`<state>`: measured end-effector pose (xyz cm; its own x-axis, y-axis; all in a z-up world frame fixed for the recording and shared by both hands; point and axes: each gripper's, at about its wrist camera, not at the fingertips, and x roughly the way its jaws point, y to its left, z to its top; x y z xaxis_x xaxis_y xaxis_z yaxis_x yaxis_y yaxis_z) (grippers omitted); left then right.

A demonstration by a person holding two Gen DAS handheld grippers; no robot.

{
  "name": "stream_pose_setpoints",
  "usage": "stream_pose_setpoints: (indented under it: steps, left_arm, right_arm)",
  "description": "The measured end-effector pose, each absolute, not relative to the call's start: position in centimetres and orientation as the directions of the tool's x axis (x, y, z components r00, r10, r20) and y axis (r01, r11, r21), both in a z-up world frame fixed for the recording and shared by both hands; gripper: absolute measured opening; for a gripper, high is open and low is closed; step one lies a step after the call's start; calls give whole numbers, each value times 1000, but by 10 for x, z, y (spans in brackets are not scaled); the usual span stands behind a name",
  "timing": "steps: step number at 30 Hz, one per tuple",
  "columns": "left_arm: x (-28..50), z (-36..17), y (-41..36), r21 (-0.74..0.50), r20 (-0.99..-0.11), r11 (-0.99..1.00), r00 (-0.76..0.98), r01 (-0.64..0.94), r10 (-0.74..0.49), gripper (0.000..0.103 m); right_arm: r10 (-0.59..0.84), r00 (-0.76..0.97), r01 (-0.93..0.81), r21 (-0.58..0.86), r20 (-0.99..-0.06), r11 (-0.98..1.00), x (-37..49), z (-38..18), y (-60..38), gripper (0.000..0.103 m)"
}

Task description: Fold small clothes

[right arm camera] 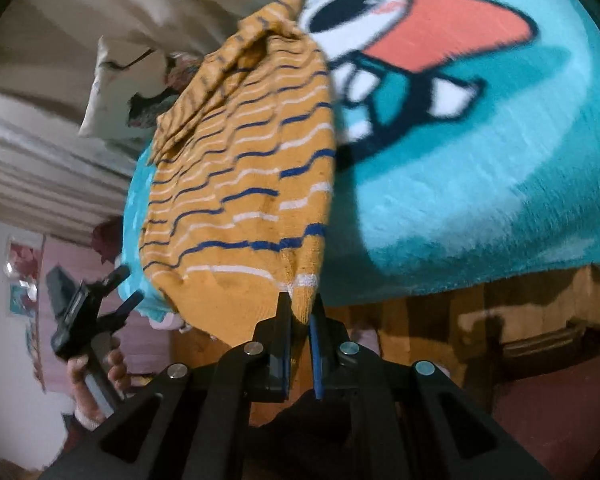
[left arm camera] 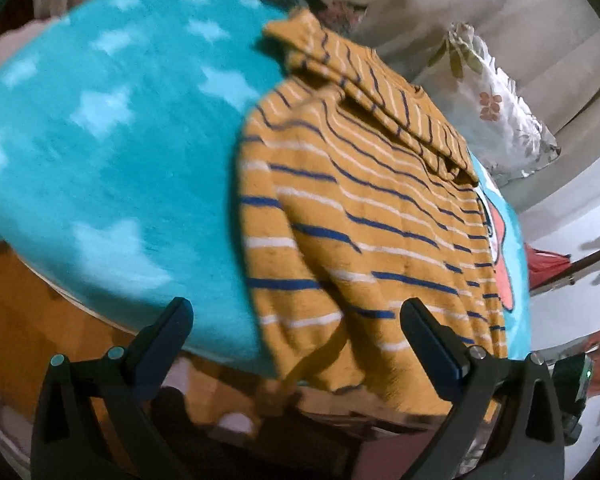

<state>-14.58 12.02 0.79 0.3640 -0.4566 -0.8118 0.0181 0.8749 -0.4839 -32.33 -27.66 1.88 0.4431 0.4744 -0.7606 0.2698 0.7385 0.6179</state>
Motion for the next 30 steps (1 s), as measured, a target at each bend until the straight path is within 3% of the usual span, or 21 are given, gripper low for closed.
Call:
stream_pose_setpoints:
  steps: [2,3,4,5,6,12,19,23,25,26,27,29,30]
  left_arm:
    - [-144,5,114,-482,-813,876,366,13,-453,100]
    - [-144,7,113,-475,-813,880,376,13,-445,89]
    - [-145,10,113,-467,-811,884,391,18,-436,74]
    - [-143,10,114,-470,-812,882,380,25,-444,23]
    - [-140,7,116,-473,-825,881,347,6,-445,8]
    - [-158,9,156,-457,-844,883,366,-106,-393,3]
    - [-176,29,167,-379,-862,919,404,-112,-306,0]
    - [-174,47,165,-415,-834,905,436,-90,-339,0]
    - [-170,50,163,-412,-832,907,439,-81,-339,16]
    - [-168,47,162,-406,-839,910,429,-85,-335,43]
    - [-166,43,161,-402,-843,911,425,-91,-330,61]
    - [-162,33,159,-407,-844,909,415,-87,-338,64]
    - [-160,26,157,-416,-844,907,399,-68,-358,65]
  right_arm:
    - [472,438,252,609,-765,752,-321,26,-273,9]
    - [470,435,248,604,-768,758,-319,28,-273,9]
    - [469,432,246,601,-770,760,-320,30,-274,9]
    - [468,431,246,600,-771,761,-320,31,-276,9]
    - [469,429,247,600,-772,761,-319,33,-277,9]
    - [479,398,244,594,-782,766,-314,30,-276,9]
    - [505,356,260,603,-786,754,-323,12,-279,5]
    - [514,380,237,619,-769,749,-318,18,-287,5]
    - [500,382,210,600,-777,772,-313,22,-285,8]
    - [470,374,219,568,-800,793,-310,20,-284,13]
    - [450,359,232,545,-818,806,-308,17,-284,29]
    - [430,332,257,519,-840,815,-304,6,-285,53]
    - [434,330,263,523,-838,810,-303,3,-285,55]
